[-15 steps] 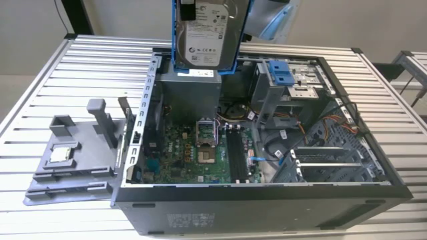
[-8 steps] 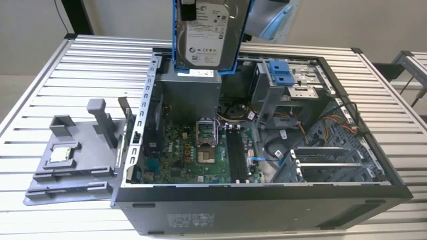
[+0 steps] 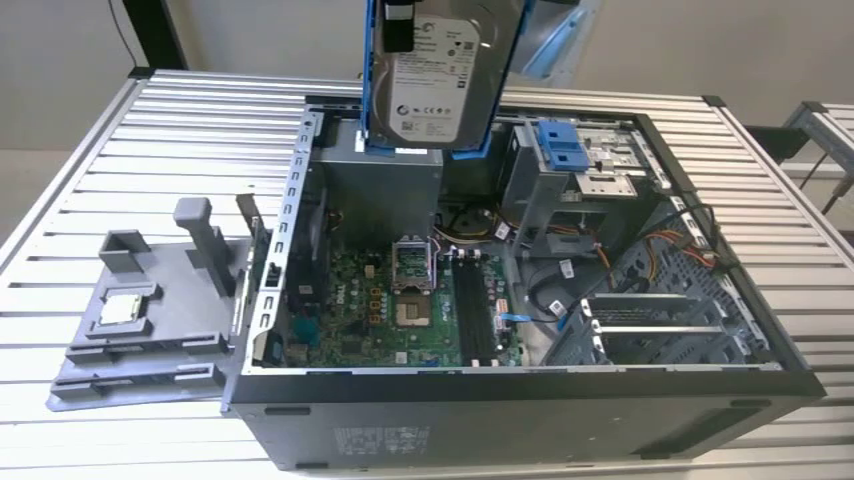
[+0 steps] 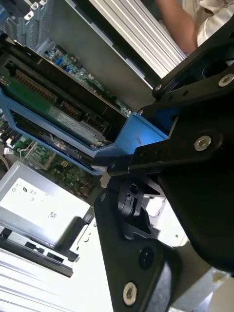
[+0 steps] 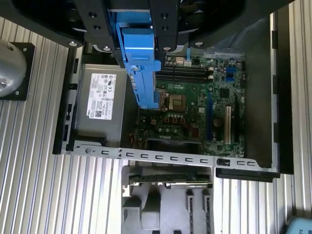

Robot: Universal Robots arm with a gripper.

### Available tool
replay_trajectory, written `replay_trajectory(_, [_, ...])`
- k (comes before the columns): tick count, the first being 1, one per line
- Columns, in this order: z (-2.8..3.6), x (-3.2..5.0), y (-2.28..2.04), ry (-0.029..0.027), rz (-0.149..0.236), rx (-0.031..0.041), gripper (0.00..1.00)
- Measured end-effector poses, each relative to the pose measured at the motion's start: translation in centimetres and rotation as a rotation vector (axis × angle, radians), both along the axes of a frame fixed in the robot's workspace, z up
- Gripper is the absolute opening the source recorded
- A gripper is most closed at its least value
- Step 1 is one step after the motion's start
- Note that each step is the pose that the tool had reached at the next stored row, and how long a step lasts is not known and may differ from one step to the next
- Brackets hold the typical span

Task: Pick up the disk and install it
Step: 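Pick up the disk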

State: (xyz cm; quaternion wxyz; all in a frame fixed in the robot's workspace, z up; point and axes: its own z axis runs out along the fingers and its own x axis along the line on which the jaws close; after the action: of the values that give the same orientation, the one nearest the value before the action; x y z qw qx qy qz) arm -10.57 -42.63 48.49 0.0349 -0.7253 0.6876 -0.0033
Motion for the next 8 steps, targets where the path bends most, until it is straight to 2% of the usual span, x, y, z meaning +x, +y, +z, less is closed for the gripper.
replay_trajectory(4, [-0.11,0.97,-0.55,-0.0002,0.000,0.0003,0.00])
replay_trajectory(8, [-0.18,2.36,-0.99,0.0000,0.000,0.0001,0.00])
